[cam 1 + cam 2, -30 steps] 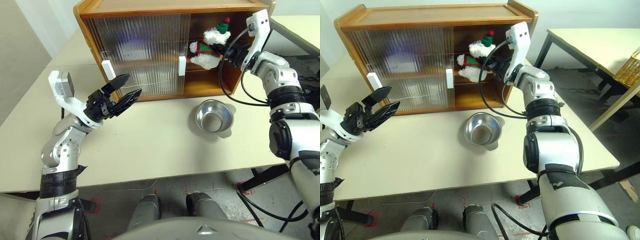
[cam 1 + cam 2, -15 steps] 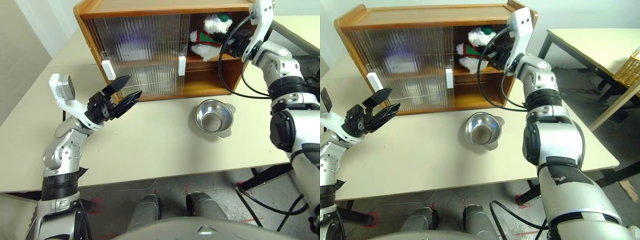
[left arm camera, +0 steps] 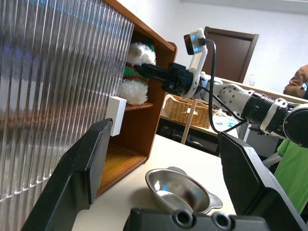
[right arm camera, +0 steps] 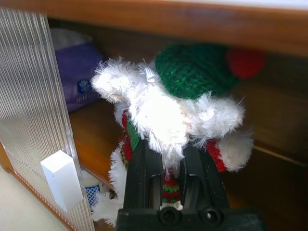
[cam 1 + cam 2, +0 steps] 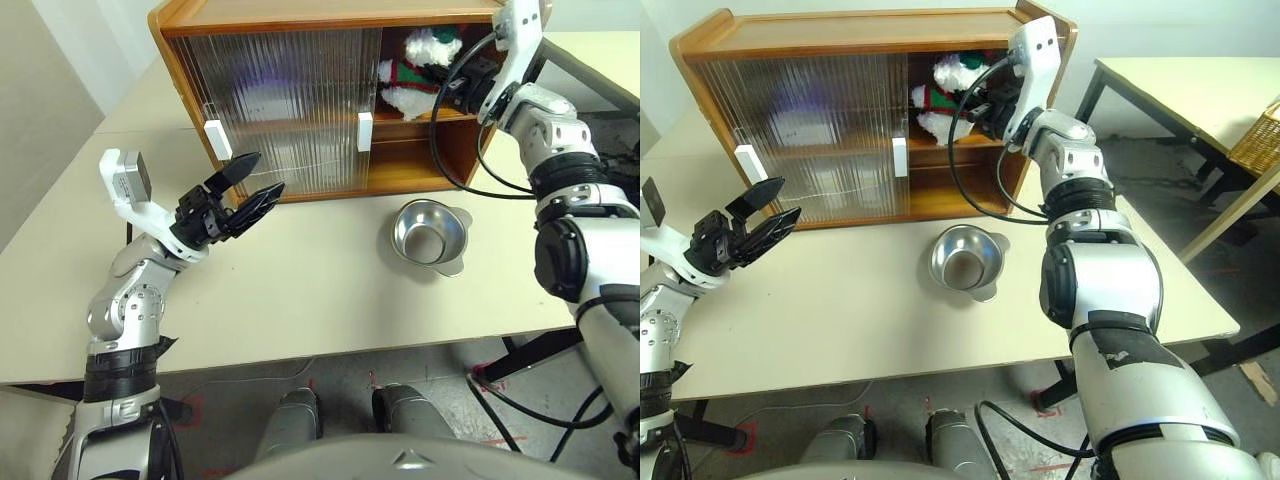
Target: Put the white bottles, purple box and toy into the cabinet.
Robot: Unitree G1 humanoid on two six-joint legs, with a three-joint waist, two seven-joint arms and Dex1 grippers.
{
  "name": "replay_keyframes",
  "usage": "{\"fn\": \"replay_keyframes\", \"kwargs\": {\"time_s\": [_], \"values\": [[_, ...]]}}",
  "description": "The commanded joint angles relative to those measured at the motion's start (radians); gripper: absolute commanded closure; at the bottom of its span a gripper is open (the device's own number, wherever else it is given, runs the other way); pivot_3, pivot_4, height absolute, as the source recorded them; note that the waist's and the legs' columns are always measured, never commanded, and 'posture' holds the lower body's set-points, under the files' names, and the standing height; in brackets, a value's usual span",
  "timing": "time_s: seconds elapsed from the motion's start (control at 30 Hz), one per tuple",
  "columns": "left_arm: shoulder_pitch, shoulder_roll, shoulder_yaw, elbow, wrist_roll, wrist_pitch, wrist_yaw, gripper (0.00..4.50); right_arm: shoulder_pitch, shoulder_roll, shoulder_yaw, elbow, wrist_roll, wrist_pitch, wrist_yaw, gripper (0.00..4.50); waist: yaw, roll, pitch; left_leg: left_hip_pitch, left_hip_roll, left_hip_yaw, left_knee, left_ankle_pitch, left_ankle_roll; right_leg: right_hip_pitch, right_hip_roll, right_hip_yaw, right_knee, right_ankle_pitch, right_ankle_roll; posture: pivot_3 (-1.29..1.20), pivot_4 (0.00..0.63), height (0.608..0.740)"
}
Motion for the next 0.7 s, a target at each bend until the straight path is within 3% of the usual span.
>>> {"fn": "replay_keyframes", "kwargs": {"time_s": [0.03,0.7], "values": [[0.009,-0.001,-0.005,-0.016,0.010,-0.006,0.000,0.00,0.004,0.017,0.025,0.036,-0.050,-0.051,-0.025,4.34,0.000,0.000,0.000,0.000,0.000,0.000,0.000,0.000,0.000,0.000,0.000,0.000,0.000,0.000,0.000,-0.03,0.053,0.740],[0.020,-0.004,-0.008,-0.047,0.003,0.004,0.027,0.00,-0.029,0.084,0.028,0.135,-0.142,-0.111,-0.288,4.34,0.002,0.000,0.000,0.007,0.002,0.000,0.000,-0.003,-0.005,0.006,0.000,-0.001,0.000,0.001,0.001,-0.01,0.059,0.740]]}}
